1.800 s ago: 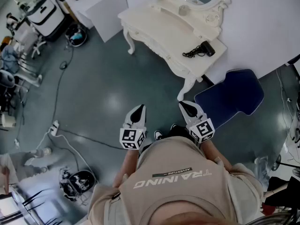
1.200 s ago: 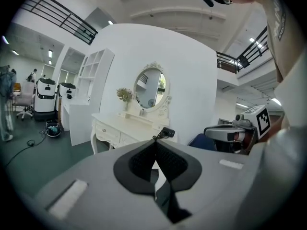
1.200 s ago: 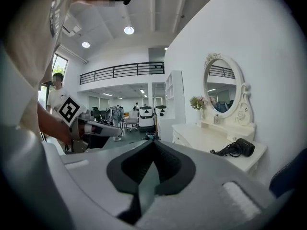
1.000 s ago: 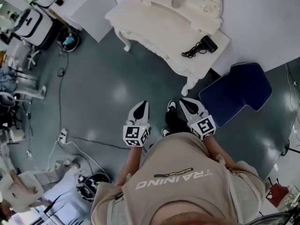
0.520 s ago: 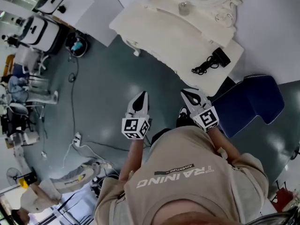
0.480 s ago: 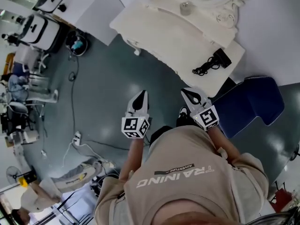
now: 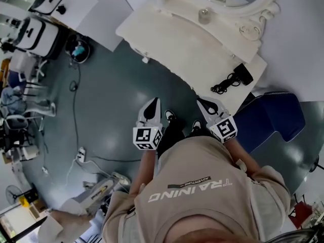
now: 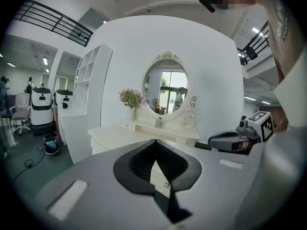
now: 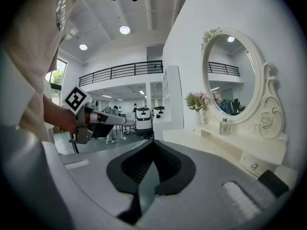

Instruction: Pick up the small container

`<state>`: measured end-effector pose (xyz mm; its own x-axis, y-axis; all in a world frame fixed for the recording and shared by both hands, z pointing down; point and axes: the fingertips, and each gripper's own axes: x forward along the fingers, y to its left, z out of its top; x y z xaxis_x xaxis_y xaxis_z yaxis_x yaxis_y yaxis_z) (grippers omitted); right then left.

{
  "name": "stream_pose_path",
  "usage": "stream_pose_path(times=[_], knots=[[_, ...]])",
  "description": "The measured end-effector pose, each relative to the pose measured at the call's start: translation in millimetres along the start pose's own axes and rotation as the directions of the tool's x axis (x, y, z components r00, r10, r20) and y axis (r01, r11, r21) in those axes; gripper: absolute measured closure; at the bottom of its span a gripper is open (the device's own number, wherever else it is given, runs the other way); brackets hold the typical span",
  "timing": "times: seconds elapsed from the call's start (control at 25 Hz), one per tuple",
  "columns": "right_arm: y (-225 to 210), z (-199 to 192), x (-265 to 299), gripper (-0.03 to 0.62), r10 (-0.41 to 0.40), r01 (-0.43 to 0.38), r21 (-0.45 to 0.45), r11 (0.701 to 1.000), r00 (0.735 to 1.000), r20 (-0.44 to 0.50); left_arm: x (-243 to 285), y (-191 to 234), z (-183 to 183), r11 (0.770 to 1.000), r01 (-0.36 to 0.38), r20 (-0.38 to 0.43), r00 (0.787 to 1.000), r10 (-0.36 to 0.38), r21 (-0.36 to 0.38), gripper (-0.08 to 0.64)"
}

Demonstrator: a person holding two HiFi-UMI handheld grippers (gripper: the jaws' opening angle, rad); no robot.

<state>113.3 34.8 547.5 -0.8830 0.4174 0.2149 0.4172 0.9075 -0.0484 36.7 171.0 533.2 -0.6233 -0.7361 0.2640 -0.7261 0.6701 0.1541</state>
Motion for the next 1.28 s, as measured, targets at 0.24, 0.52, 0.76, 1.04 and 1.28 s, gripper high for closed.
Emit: stream_pose_path(times=[0.24,0.52,0.76,1.04,1.28], knots=[[-22.5,21.1,48.5,0.589,-0.057,0.057,-0.037,0.998,0.998,-0.013,44.0,41.6,8.4,0.999,0.053,0.004,0.999,-0.053,-0.008,0.541],[-46.6,45.8,107.9,0.589,-0.136,0.136,-0.052,0.989,0.991,-0.009,97.5,87.9,29.2,0.990,0.139,0.011,0.990,-0.140,0.031,0.543],[-61.0,48.5,143.0,0.589,-0.240,0.239,-0.022,0.971,0.971,-0.022,118.7,124.3,24.2,0.978,0.207,-0.027,0.978,-0.206,0.023,0.543],[-86.1,62.2,165.4,0.589,-0.288,0.287,-0.059,0.956,0.958,-0.015,151.8,153.7,26.1,0.977,0.212,-0.070,0.975,-0.210,0.023,0.543],[-111.8,66.3,194.3,0.589,-0.327,0.328,-0.033,0.944,0.945,0.024,180.5,174.0,41.1,0.970,0.235,-0.123,0.966,-0.227,0.055,0.541]])
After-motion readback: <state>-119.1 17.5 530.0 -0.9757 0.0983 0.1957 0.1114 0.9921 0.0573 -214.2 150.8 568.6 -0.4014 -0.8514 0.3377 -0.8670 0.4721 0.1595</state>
